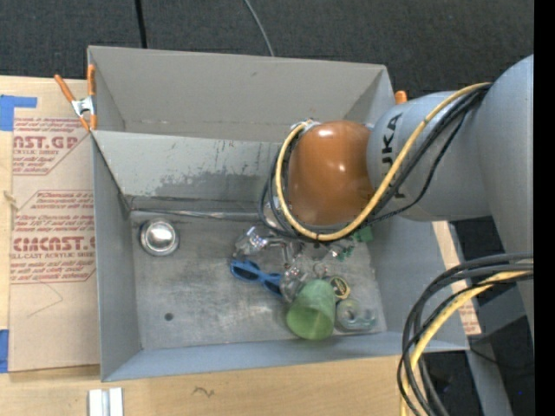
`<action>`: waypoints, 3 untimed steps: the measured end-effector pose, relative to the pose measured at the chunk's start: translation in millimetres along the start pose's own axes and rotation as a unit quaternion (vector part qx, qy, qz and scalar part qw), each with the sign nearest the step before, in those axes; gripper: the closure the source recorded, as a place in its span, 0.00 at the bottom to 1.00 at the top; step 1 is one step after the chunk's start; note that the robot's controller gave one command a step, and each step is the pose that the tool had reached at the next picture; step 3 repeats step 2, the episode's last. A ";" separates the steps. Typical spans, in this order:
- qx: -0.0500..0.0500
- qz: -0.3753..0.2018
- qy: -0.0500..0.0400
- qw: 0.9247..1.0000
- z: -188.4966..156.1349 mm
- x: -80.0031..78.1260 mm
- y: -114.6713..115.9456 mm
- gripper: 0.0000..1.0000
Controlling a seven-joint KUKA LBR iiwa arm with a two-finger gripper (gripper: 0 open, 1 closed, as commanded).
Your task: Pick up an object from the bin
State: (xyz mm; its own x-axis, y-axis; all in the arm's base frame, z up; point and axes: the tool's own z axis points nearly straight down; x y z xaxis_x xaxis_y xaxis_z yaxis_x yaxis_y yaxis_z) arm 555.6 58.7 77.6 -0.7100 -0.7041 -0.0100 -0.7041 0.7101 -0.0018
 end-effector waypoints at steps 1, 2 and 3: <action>0.001 -0.001 -0.002 1.000 -2.4 -3.3 0.0 1.00; 0.001 0.024 0.001 1.000 -136.9 -24.4 8.0 1.00; 0.001 0.024 0.001 1.000 -136.9 -24.4 8.0 1.00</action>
Offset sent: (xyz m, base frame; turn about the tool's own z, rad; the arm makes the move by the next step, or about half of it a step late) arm 0.0000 0.0000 0.0000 0.0000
